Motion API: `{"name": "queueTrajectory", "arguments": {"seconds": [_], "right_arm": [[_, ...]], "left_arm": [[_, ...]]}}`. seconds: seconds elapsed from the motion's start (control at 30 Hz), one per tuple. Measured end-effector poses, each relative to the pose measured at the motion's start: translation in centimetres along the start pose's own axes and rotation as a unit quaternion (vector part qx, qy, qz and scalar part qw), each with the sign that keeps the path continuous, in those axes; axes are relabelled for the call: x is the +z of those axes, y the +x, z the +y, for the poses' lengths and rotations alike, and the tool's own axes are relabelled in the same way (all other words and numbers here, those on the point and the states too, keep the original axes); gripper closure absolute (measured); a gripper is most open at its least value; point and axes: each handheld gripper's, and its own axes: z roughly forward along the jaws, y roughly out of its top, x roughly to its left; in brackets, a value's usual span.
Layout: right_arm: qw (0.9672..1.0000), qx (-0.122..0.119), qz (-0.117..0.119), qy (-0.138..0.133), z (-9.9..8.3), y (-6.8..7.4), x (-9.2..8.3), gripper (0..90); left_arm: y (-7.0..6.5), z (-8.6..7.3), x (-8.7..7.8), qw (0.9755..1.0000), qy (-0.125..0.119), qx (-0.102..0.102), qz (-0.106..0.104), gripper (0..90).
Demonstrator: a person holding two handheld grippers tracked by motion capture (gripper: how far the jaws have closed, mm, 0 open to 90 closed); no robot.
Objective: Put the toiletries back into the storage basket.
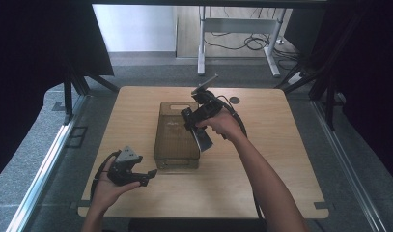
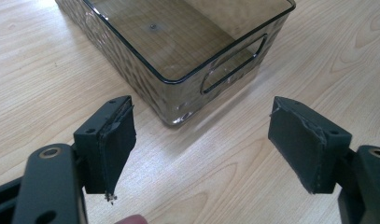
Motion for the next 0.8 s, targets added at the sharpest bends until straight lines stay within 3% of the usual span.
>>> {"name": "queueTrajectory", "arguments": {"seconds": [0.8], "right_arm": [[0.9999,0.005,0.006,0.012,1.1,0.7,2.0,47.8]], "left_arm": [[0.2,-0.1,-0.1,1.0000,0.001,-0.003,0.002,23.2]]}}
